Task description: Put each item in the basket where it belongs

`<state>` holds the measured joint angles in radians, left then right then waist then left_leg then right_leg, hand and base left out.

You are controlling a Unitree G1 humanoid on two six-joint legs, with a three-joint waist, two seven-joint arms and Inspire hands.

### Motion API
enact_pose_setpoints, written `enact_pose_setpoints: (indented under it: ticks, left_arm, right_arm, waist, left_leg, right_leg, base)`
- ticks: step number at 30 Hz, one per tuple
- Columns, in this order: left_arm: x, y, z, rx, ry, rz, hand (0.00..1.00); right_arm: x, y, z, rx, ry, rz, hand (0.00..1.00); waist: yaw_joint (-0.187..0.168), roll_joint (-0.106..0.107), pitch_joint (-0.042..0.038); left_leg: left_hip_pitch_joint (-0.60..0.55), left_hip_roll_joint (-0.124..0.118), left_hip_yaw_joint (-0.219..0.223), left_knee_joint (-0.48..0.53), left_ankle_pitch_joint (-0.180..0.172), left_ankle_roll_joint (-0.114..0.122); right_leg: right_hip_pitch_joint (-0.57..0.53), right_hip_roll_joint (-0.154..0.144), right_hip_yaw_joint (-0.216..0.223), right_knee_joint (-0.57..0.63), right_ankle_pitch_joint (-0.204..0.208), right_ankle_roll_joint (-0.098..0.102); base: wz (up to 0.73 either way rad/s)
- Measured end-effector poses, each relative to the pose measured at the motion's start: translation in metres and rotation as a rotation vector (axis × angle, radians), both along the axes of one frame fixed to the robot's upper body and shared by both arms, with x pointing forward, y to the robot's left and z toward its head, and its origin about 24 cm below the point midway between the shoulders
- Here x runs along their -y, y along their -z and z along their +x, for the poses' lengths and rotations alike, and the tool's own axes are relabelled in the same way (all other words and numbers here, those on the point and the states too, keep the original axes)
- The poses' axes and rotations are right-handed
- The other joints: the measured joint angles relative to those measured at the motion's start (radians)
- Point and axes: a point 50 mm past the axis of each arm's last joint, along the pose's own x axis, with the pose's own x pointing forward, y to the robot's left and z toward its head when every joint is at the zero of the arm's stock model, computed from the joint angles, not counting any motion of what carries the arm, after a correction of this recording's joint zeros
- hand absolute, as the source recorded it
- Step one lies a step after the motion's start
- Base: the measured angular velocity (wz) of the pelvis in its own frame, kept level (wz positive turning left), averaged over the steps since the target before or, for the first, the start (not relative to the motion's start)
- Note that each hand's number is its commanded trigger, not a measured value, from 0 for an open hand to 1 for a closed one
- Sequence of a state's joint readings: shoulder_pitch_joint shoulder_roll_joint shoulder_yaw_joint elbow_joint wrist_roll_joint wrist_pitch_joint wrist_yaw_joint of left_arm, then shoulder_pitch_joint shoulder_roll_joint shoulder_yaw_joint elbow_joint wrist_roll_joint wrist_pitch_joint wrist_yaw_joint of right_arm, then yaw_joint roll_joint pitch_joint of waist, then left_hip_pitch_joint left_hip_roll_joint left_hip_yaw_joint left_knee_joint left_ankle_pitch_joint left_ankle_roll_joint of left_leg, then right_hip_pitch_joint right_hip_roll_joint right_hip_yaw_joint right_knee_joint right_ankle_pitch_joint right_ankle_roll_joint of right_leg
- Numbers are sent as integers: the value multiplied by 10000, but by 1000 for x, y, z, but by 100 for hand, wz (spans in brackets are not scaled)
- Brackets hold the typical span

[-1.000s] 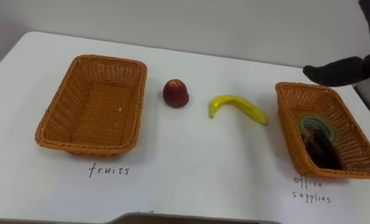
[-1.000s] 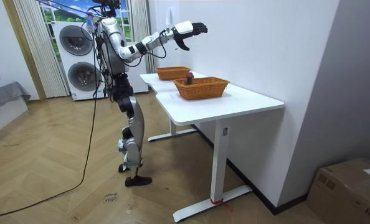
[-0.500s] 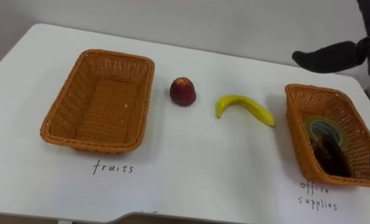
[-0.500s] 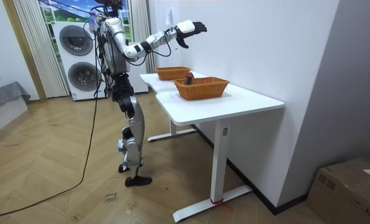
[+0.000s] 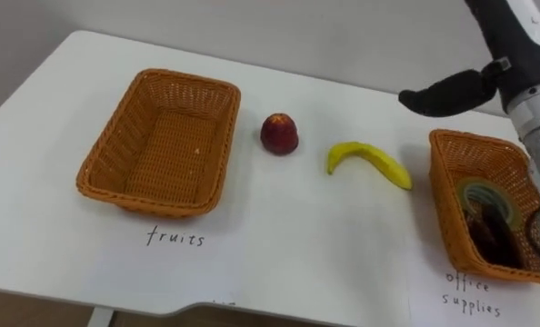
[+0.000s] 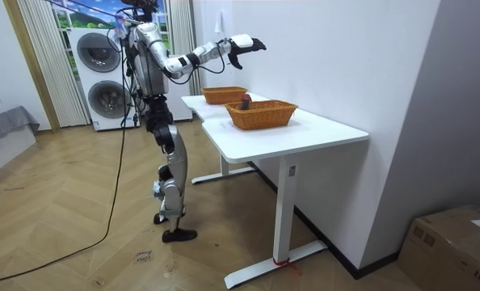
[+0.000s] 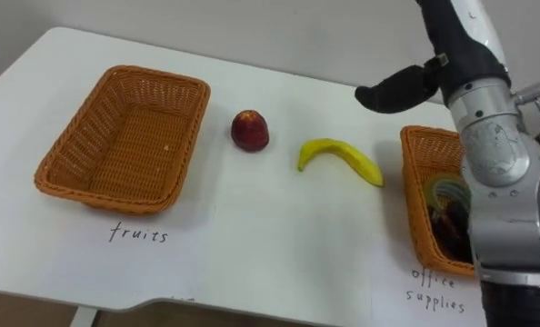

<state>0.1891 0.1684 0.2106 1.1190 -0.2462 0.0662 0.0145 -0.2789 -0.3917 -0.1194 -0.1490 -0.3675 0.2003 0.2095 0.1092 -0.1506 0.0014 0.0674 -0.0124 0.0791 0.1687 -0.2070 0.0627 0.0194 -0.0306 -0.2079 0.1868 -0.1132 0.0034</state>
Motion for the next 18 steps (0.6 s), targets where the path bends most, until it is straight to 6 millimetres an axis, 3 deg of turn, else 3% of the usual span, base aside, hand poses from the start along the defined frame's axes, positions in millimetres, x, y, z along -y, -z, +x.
enact_pose_setpoints:
  ticks: [6,18]
  left_arm:
    - [-4,-1,0,-5,48,-113,0]
    - [-5,-2,1,15,-61,-148,0]
  right_arm:
    - [1,0,11,-440,-20,33,0]
    - [9,8,15,-1376,74,-40,0]
  waist:
    - [24,-129,10]
    - [30,-161,24]
  left_leg:
    - [-38,-2,-76,1,-2,4]
    - [-70,-11,-307,2,-2,7]
  right_leg:
    - [-5,-8,-69,-16,0,1]
    - [54,-38,-322,-15,-4,7]
  base:
    - [2]
    - [6]
